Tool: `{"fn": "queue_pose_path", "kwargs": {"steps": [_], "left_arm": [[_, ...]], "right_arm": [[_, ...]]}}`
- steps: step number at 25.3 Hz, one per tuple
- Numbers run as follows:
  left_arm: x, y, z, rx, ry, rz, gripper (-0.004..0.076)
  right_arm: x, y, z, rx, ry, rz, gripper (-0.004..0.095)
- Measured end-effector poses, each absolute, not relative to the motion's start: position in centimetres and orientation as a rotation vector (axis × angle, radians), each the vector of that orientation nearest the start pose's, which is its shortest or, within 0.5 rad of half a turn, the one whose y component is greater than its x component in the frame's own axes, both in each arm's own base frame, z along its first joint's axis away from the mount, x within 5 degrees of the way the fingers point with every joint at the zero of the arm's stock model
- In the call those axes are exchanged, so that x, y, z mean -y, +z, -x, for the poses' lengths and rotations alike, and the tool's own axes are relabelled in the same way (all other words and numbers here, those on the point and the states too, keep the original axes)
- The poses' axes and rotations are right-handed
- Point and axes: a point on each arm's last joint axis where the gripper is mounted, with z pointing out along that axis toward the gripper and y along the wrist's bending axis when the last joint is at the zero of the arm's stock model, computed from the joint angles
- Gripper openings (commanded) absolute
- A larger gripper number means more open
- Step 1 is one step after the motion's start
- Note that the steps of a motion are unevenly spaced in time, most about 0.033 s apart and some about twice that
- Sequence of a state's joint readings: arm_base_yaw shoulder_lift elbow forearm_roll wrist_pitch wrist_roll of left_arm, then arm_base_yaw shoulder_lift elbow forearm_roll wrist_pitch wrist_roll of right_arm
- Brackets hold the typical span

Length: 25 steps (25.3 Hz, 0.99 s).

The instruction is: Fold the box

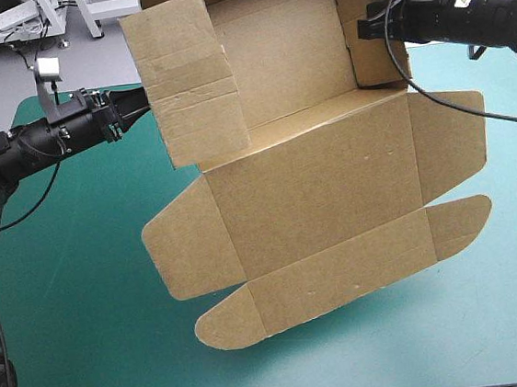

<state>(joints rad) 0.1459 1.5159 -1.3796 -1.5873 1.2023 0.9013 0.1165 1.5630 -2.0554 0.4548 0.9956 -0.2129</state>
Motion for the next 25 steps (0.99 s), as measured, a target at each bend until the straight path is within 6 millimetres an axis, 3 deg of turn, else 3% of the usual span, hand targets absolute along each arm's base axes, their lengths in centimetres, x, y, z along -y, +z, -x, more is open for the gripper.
{"fn": "queue_pose_path", "kwargs": {"steps": [10,25], "left_arm": [[4.3,43.7,-29.6,-1.686,-1.341,-0.332,0.0353],[4.3,43.0,-29.5,-1.759,-1.274,-0.380,0.0353]], "right_arm": [[-7.3,51.1,-33.3,-1.964,0.489,0.303,0.0000],[-7.7,50.9,-33.6,-1.962,0.519,0.303,0.0000]]}}
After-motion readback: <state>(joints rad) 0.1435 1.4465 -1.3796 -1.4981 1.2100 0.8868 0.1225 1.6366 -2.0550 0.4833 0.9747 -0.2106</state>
